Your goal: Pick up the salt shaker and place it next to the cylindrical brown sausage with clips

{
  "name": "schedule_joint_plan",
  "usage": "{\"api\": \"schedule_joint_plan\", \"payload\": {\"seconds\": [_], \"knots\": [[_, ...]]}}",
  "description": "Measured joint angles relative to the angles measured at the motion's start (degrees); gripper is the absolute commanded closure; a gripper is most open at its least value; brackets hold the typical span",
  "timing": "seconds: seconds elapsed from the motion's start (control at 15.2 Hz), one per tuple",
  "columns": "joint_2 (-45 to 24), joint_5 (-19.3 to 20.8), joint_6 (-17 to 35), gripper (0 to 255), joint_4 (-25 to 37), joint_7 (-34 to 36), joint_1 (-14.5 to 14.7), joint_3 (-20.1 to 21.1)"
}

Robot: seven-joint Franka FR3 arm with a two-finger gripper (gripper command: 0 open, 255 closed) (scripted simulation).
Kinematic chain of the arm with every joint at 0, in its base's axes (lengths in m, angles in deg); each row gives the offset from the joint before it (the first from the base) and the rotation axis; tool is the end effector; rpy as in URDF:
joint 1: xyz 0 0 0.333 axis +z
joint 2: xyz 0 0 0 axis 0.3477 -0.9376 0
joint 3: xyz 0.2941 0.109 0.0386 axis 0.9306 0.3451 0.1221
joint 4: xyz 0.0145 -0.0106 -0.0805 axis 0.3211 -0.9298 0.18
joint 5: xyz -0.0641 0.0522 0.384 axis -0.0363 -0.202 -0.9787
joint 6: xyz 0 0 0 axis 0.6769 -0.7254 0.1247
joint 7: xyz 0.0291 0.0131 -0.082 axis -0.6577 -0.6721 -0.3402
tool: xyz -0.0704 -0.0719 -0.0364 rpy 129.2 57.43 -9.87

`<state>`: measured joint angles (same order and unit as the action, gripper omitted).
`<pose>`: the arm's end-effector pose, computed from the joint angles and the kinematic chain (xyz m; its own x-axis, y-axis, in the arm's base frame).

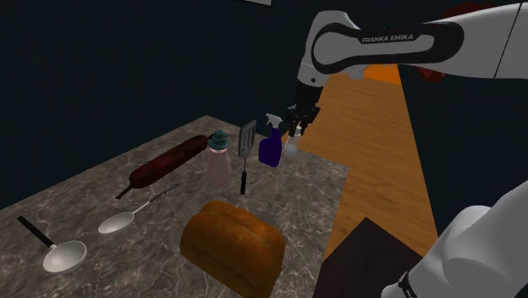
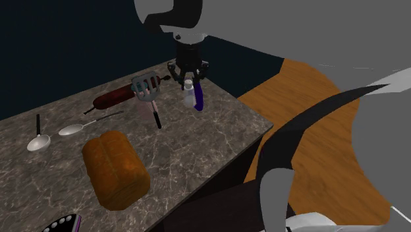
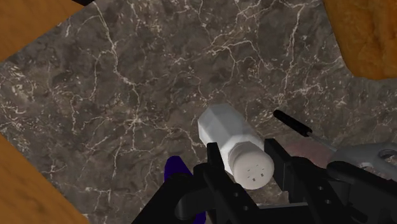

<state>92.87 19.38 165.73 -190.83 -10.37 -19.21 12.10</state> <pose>0.5093 0.0319 0.5422 0.9930 -0.1173 0.0133 -0.1160 -0.9905 -0.0743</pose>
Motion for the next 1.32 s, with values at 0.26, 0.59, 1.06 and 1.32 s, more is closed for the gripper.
{"api": "schedule_joint_plan", "payload": {"seconds": [0.26, 0.59, 1.06, 1.32], "knots": [[-4.23, -0.02, -0.33, 255, 4.94, 5.07, 2.13, 2.89], [-9.69, 0.67, -0.86, 255, 11.34, 11.5, 4.99, 6.23], [-20.88, 3.29, -3.14, 255, 25.1, 20.19, 9.67, 9.86], [-28.7, 5.51, -6.07, 255, 35.9, 24.95, 13.22, 11.27]]}}
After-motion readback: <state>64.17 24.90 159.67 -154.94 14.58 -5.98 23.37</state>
